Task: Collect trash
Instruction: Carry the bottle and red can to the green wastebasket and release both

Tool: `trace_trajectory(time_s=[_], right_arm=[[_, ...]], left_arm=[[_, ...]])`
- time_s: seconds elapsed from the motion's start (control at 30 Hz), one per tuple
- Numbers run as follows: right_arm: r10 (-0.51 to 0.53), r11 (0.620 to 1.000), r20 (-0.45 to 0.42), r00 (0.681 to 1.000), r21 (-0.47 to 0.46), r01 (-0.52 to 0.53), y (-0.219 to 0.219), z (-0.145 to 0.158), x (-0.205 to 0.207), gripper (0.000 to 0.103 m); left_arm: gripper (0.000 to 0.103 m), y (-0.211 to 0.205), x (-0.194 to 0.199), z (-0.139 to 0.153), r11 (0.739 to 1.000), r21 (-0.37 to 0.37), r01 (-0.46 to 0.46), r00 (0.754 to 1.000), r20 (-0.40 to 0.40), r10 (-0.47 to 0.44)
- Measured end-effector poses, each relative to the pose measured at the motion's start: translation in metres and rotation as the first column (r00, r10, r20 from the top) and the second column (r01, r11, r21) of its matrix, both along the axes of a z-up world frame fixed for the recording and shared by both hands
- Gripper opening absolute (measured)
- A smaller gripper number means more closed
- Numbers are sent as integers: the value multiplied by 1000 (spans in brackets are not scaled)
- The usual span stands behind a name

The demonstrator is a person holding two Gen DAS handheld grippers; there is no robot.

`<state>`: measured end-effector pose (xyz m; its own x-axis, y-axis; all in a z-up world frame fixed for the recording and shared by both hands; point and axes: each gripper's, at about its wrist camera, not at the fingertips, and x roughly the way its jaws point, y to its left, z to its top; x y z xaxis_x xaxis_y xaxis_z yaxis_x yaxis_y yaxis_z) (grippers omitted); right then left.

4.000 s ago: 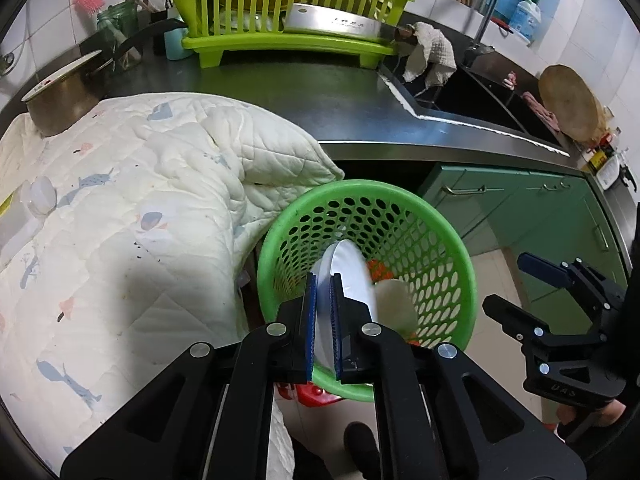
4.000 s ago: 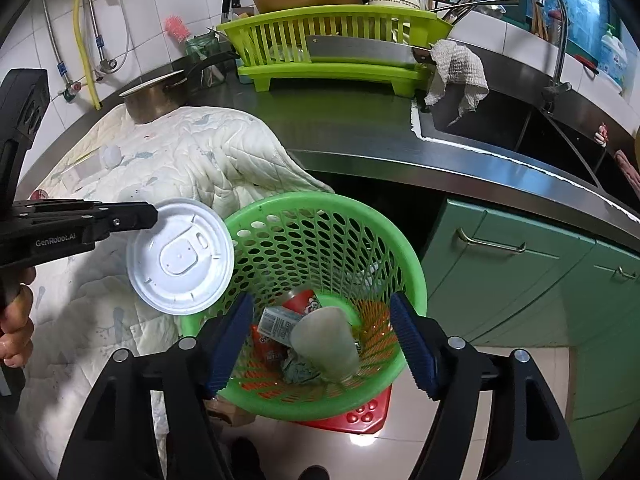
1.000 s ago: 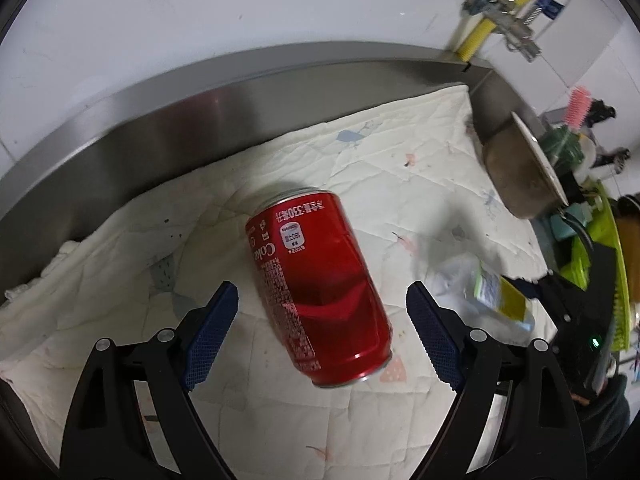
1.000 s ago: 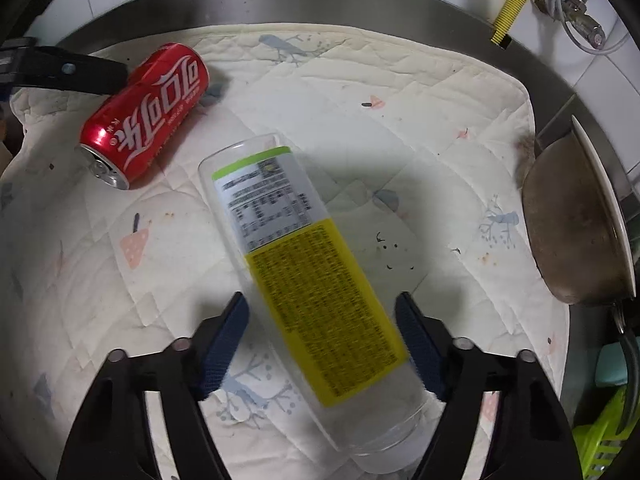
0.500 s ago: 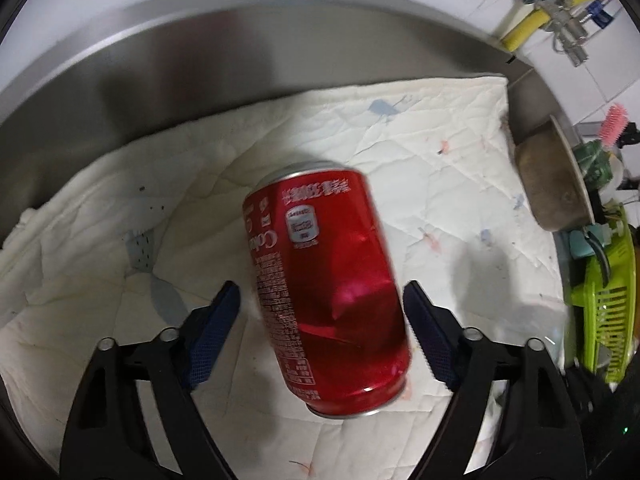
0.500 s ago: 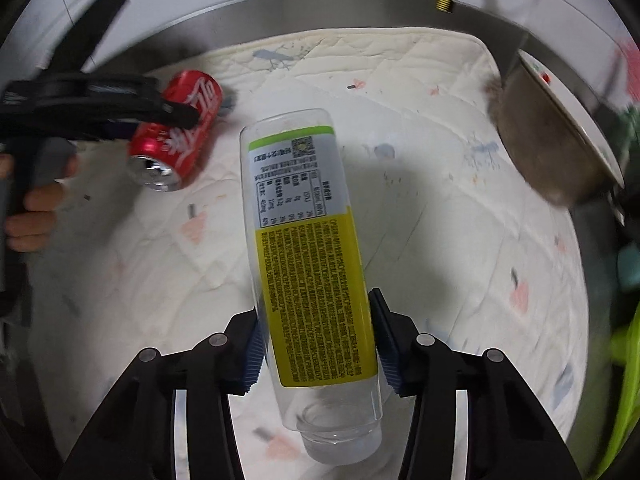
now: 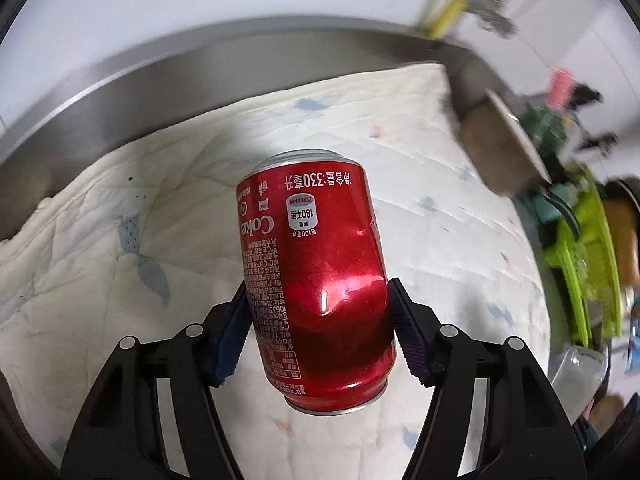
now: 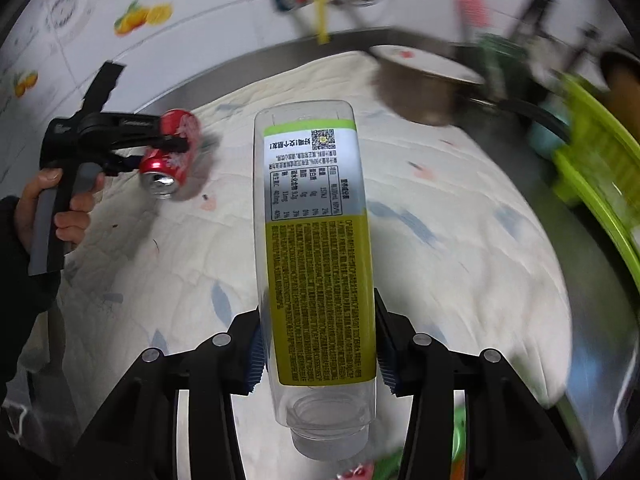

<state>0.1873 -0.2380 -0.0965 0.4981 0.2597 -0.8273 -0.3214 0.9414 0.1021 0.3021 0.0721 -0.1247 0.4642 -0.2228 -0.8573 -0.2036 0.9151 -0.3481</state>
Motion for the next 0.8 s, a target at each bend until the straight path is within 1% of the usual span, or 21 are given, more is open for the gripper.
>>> trace_trajectory(time_s=[0.1,0.2,0.3,0.37,0.4,0.47,0.57,0.6,0.63,0.7,0.73,0.8], right_arm=[[-125,992,8,992,25,125,-33,6,-38,44],[-220,976,11,976,2,220,-63,5,-71,44],[-328,945,-15,945,-22,327,-100,-5,-97,44],[-390,921,-31,920,-34,389,-121,-15,-113,44],[-424,905,-33,905,-54,422,-133,-20,-122,44],[-474,880,-46,879,-72,470,-149,-33,-136,44],[-521,852,-66,851,-112,512,-165,-55,-150,44],[-534,843,-82,841,-119,524,-173,-63,-154,44],[-546,837,-95,833,-115,535,-180,-69,-157,44],[-565,825,-115,817,-105,556,-188,-81,-164,44],[-578,816,-119,807,-105,569,-191,-85,-166,44],[-590,807,-136,796,-75,586,-199,-93,-170,44]], left_arm=[[64,-17,-19,17,998,-15,64,998,28,-64],[64,-39,-38,31,990,-17,143,988,63,-141],[64,-73,-60,42,971,-23,237,968,85,-235],[64,-92,-72,46,958,-29,285,955,94,-281],[64,-103,-77,48,951,-29,307,948,98,-303],[64,-125,-91,53,929,-35,368,926,111,-362],[64,-167,-107,57,890,-33,455,886,114,-448],[64,-183,-112,57,874,-28,486,870,113,-480],[64,-197,-118,56,856,-27,517,852,112,-511],[64,-221,-126,56,832,-20,554,829,112,-548],[64,-236,-131,56,814,-18,580,811,110,-575],[64,-258,-139,56,789,-8,614,785,111,-610]])
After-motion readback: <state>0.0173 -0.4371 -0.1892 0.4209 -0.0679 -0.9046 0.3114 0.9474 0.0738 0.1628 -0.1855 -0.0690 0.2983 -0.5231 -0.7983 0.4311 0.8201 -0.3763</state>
